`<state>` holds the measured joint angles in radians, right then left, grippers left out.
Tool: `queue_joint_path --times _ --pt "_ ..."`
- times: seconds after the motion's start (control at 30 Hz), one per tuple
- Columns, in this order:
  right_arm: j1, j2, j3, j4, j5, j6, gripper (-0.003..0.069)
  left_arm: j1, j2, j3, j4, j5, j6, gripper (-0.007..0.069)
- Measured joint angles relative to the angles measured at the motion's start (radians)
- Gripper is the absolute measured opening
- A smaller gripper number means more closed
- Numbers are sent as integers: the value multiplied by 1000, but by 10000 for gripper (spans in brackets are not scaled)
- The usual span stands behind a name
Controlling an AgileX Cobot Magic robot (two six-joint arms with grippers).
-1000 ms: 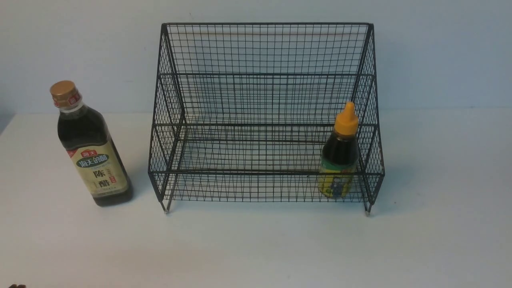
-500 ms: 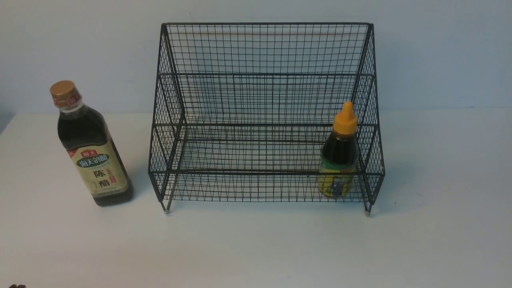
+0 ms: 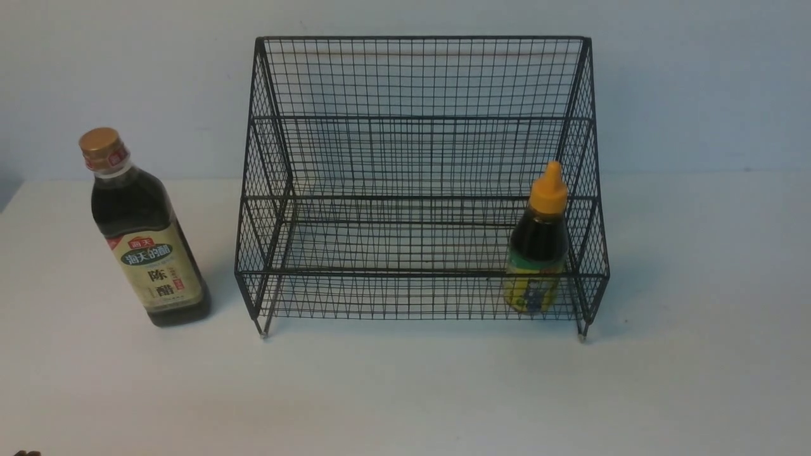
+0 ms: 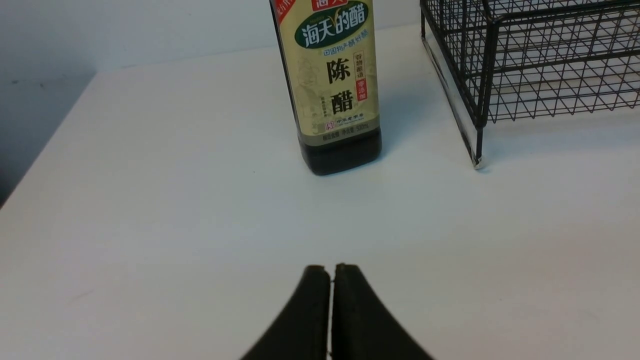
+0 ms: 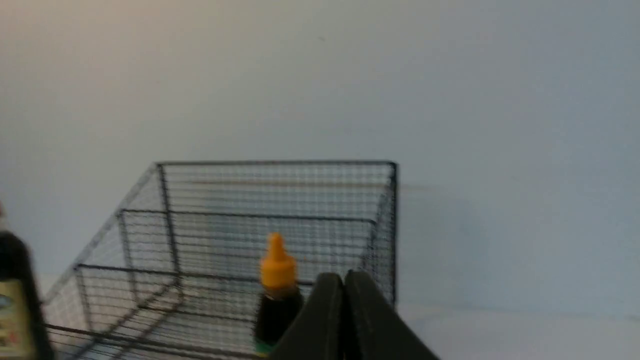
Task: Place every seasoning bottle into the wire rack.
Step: Use the left arm to grab the condiment bottle closest to it
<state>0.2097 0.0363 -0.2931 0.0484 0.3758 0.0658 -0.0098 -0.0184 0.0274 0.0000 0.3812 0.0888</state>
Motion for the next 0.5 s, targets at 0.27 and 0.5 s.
queue_joint_path --times 0.27,0.5 --pt "-247 -47 312 -48 16 -2 -15 0 0 0 0 0 -1 -5" --pt "-253 -47 313 -64 10 -6 -15 0 0 0 0 0 -1 -5"
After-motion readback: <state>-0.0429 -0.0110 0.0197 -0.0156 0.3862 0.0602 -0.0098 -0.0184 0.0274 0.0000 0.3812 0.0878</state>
